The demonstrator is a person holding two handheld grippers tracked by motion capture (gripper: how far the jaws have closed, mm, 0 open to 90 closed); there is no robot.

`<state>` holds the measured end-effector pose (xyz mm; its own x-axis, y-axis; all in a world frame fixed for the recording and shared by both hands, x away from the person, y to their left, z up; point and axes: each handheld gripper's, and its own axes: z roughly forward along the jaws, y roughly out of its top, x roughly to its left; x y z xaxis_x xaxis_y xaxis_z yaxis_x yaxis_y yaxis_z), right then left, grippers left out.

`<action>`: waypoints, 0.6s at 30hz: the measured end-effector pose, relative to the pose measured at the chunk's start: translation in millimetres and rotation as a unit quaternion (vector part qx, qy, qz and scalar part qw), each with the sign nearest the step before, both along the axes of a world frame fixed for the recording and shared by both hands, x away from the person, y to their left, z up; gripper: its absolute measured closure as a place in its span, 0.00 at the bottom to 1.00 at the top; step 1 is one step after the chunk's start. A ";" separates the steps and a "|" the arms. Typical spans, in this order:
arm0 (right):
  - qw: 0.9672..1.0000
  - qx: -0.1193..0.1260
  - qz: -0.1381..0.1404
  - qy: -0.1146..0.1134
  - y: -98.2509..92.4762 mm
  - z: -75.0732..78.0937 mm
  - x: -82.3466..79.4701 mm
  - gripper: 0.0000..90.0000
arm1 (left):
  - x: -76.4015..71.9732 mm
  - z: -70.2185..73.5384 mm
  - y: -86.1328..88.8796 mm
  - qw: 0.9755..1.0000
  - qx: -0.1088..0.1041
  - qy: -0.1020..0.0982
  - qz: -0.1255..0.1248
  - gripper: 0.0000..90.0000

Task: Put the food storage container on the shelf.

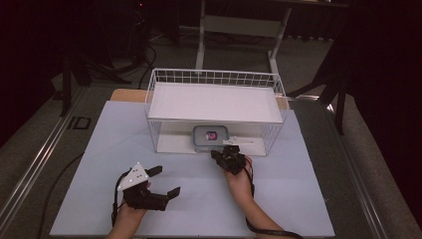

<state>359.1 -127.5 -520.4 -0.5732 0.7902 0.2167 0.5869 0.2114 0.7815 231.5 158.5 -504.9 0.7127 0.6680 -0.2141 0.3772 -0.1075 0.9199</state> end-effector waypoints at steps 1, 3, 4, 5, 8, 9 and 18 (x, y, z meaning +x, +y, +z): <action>1.000 -0.003 0.001 -0.004 0.8 1.1 1.2 1.00 | 0.3 -0.4 -0.6 1.000 0.001 0.003 -0.001 0.03; 1.000 -0.010 0.000 -0.015 2.9 2.9 3.5 1.00 | -0.1 -0.2 -0.9 1.000 0.001 0.002 0.000 0.03; 1.000 -0.003 0.000 -0.009 3.4 3.0 5.8 1.00 | -0.3 0.1 -1.0 1.000 0.001 0.002 -0.001 0.03; 1.000 0.002 0.000 -0.003 4.1 2.9 8.2 1.00 | -0.4 0.4 -0.8 1.000 0.003 0.002 -0.001 0.03; 1.000 0.000 -0.004 -0.006 7.1 2.2 13.6 1.00 | -0.3 0.5 0.3 1.000 0.005 0.001 -0.001 0.03; 1.000 0.000 -0.007 -0.006 8.3 2.0 15.1 1.00 | -0.3 0.4 0.6 1.000 0.005 0.001 0.001 0.03; 1.000 0.000 -0.019 -0.011 18.0 -1.1 28.3 1.00 | -0.5 2.8 0.4 0.999 0.034 -0.018 0.000 0.03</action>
<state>387.3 -109.5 -521.5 -0.5478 0.8112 0.2046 0.5777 0.1899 0.7939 231.0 158.9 -502.1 0.7189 0.6803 -0.1429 0.3439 -0.1694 0.9236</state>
